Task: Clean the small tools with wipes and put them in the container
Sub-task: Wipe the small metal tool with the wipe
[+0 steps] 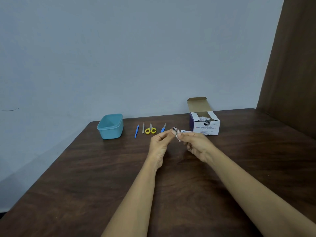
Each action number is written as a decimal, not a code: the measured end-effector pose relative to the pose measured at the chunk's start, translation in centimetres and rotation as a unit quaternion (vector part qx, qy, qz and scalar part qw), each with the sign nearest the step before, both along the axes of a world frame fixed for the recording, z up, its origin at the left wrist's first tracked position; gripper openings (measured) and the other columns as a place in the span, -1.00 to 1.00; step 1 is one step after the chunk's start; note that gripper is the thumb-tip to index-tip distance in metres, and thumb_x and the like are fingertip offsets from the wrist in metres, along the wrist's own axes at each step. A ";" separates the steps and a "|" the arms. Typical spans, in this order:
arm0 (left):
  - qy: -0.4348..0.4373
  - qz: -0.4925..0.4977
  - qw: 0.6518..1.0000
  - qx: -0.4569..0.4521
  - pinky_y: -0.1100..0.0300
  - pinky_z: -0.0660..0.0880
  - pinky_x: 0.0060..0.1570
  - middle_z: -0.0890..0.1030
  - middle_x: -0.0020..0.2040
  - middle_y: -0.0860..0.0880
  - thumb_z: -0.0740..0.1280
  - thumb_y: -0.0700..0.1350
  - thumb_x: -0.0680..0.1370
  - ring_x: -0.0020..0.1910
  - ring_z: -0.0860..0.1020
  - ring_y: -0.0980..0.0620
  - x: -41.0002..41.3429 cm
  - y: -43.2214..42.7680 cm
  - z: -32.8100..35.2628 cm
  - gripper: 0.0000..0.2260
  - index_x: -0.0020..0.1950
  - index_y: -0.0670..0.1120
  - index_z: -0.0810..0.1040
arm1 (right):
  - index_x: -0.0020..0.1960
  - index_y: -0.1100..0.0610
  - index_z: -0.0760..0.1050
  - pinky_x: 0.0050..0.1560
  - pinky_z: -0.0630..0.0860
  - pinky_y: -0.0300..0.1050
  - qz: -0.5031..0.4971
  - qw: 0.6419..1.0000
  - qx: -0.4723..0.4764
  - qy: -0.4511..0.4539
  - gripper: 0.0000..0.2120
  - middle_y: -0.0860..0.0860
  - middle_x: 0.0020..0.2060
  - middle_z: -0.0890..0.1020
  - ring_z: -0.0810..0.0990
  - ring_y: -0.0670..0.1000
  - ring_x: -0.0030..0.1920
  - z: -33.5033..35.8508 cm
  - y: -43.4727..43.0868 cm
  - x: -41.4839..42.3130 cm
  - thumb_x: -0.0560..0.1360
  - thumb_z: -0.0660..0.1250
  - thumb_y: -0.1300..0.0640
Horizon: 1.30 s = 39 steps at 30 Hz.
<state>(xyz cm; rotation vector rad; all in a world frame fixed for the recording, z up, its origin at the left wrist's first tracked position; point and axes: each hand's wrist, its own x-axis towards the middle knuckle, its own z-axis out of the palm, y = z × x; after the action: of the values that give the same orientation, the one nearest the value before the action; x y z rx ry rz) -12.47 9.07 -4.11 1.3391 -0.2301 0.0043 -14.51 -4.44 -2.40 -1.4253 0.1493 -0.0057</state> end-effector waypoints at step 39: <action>-0.048 0.028 0.996 0.068 0.35 0.49 -0.28 0.69 -0.27 -0.13 0.45 -0.22 0.47 -0.29 0.63 0.08 -0.7 -0.3 -0.2 -0.94 -0.11 -0.20 0.66 | -0.18 0.09 0.61 -0.31 0.30 -0.26 -0.086 0.994 0.059 -0.019 -0.86 -0.06 -0.32 0.61 0.40 -0.12 -0.31 -0.6 1.7 0.4 0.54 0.34 0.14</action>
<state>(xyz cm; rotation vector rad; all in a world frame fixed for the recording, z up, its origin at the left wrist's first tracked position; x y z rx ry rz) -13.22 8.77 -4.33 1.4821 -0.2792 0.1020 -14.09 -2.76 -2.99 -1.2910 0.2368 -0.1642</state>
